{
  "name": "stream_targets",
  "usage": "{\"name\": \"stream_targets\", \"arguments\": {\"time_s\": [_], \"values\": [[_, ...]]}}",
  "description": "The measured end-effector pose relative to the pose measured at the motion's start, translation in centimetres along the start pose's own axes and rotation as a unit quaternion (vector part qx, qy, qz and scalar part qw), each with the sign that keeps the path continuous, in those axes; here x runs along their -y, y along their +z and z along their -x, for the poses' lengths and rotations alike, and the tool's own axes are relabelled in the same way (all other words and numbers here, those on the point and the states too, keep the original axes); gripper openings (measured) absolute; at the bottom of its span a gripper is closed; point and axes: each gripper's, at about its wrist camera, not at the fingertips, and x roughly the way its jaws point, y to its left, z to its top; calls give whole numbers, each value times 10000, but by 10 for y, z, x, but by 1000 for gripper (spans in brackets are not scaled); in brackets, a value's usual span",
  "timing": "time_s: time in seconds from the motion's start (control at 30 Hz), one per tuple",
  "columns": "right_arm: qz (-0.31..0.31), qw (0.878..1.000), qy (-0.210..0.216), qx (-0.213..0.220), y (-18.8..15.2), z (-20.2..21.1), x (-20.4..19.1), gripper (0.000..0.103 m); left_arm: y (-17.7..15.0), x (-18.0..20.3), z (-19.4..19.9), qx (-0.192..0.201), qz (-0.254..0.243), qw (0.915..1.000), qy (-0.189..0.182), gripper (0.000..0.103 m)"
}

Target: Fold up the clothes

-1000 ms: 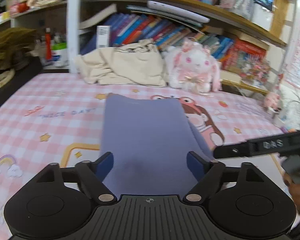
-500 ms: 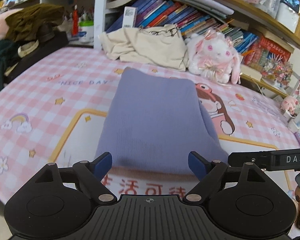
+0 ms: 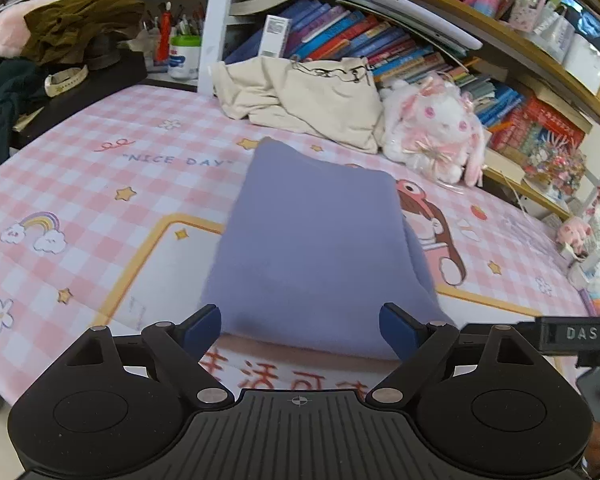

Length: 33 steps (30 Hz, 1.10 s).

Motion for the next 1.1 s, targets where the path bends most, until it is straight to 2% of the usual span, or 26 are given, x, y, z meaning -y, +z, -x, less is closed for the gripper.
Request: {"name": "stream_targets", "arguments": {"time_s": [0.17,0.37,0.5,0.6,0.67,0.8,0.93,1.0,1.03,1.07,1.1], "values": [[-119,9997,-142,131,4,-4,-9,88,16,-17,-12,-12,-112,9999,-118,89],[-496,9978,-339,286,10,-13,-20,89,37,-40,-33,-242,-153,9987,-431,93],[-858,9953,-363,269,11,-23,-22,89,47,-59,-52,-624,42,9948,-805,97],[-1216,9919,-303,211,11,-32,-19,88,50,-68,-75,-1196,189,9856,-1182,97],[-1486,9884,-254,163,9,-37,-17,86,51,-72,-85,-1378,289,9802,-1395,96],[-1820,9831,-111,166,7,-44,-15,73,54,-80,-101,-1560,500,9721,-1678,96],[-1788,9835,-110,243,12,-52,-20,61,57,-86,-115,-1651,806,9649,-1876,95],[-1677,9854,-178,241,15,-56,-24,52,59,-85,-119,-1644,833,9634,-1946,94],[-1618,9863,-216,238,17,-58,-26,51,59,-82,-120,-1635,774,9644,-1928,89],[-1478,9883,-273,252,18,-59,-30,45,60,-79,-120,-1616,650,9673,-1844,86],[-1319,9903,-334,270,18,-59,-35,39,61,-76,-119,-1596,526,9700,-1760,77]]}}
